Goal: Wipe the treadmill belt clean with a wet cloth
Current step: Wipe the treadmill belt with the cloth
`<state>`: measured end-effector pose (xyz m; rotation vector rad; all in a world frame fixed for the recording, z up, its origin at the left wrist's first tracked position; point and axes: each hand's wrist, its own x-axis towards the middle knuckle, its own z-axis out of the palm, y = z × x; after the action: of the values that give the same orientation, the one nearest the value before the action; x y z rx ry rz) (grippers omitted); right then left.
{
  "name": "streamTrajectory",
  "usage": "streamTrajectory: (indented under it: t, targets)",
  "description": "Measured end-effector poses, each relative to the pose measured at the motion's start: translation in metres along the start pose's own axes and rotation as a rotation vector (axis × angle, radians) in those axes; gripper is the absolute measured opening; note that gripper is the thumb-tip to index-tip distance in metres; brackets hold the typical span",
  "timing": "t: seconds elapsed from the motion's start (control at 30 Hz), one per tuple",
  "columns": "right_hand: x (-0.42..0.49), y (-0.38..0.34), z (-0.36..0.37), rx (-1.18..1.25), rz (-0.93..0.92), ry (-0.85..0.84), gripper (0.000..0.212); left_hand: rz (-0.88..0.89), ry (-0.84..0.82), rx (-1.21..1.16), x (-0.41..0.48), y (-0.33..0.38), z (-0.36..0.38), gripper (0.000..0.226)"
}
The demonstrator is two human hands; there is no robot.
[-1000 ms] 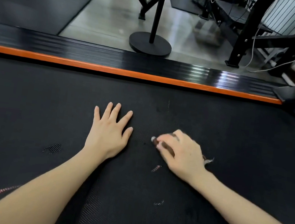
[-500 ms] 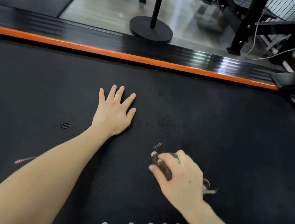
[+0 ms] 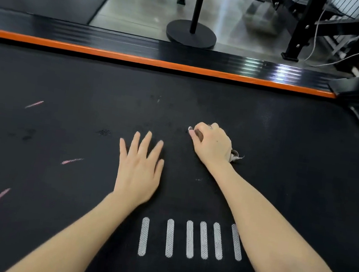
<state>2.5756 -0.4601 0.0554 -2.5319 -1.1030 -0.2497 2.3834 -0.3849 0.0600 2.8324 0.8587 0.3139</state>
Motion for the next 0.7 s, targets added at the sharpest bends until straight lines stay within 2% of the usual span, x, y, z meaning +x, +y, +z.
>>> streamTrajectory:
  t: [0.13,0.27,0.37,0.43,0.5,0.57,0.63,0.7]
  targets:
    - [-0.056,-0.003,-0.019,0.004,-0.094,0.019,0.025,-0.008,-0.077,0.052,-0.035,-0.014,0.004,0.055]
    - [-0.148,0.004,-0.048,0.117,-0.267,-0.056,0.021,-0.031,-0.100,0.064,-0.034,-0.012,0.007,0.056]
    - [-0.139,0.011,-0.047,0.110,-0.363,-0.072,0.024,-0.027,-0.098,0.072,-0.035,-0.011,0.007,0.056]
    - [-0.096,0.006,-0.033,0.061,-0.324,-0.055,0.029,-0.024,-0.095,0.083,-0.034,-0.012,0.008,0.056]
    - [-0.048,-0.002,-0.018,0.031,-0.190,-0.016,0.030,-0.028,-0.095,0.079,-0.034,-0.013,0.010,0.056]
    - [-0.019,-0.011,-0.007,0.014,-0.077,-0.057,0.030,-0.025,-0.088,0.075,-0.034,-0.013,0.010,0.056]
    - [-0.023,-0.017,-0.007,0.006,-0.072,-0.069,0.026,-0.027,-0.077,0.074,-0.034,-0.014,0.010,0.057]
    - [-0.060,-0.014,-0.019,0.040,-0.154,-0.039,0.022,-0.027,-0.076,0.070,-0.036,-0.014,0.008,0.058]
